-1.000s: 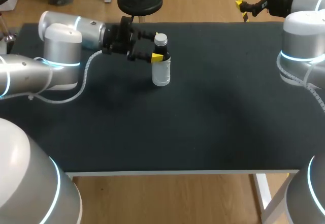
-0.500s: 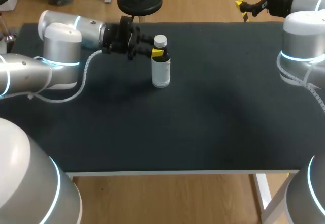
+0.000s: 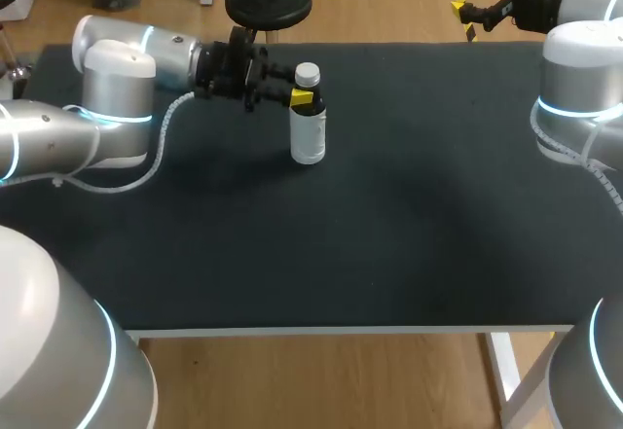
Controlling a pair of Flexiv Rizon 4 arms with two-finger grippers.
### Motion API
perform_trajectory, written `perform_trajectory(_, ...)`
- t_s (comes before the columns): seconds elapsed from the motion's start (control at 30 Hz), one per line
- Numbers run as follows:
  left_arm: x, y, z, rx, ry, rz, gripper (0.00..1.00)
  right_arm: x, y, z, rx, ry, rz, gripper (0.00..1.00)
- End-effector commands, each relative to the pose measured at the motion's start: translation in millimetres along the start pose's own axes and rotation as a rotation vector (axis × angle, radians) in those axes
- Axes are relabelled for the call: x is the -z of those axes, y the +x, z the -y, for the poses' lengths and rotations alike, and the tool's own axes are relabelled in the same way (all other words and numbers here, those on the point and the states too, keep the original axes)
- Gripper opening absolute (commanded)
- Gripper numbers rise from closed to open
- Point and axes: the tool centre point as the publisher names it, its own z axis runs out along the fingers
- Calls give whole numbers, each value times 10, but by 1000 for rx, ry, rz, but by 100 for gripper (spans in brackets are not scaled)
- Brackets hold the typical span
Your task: Unscrew the bottle cap
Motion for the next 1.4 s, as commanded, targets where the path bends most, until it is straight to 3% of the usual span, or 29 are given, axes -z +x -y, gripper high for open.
perform_trajectory(0.03, 32, -7, -24, 2, 0, -2, 0, 3, -2, 0, 0, 0, -1, 100)
perform_trajectory(1.4, 62, -20, -50, 14, 11, 4, 0, 3, -2, 0, 0, 0, -1, 100)
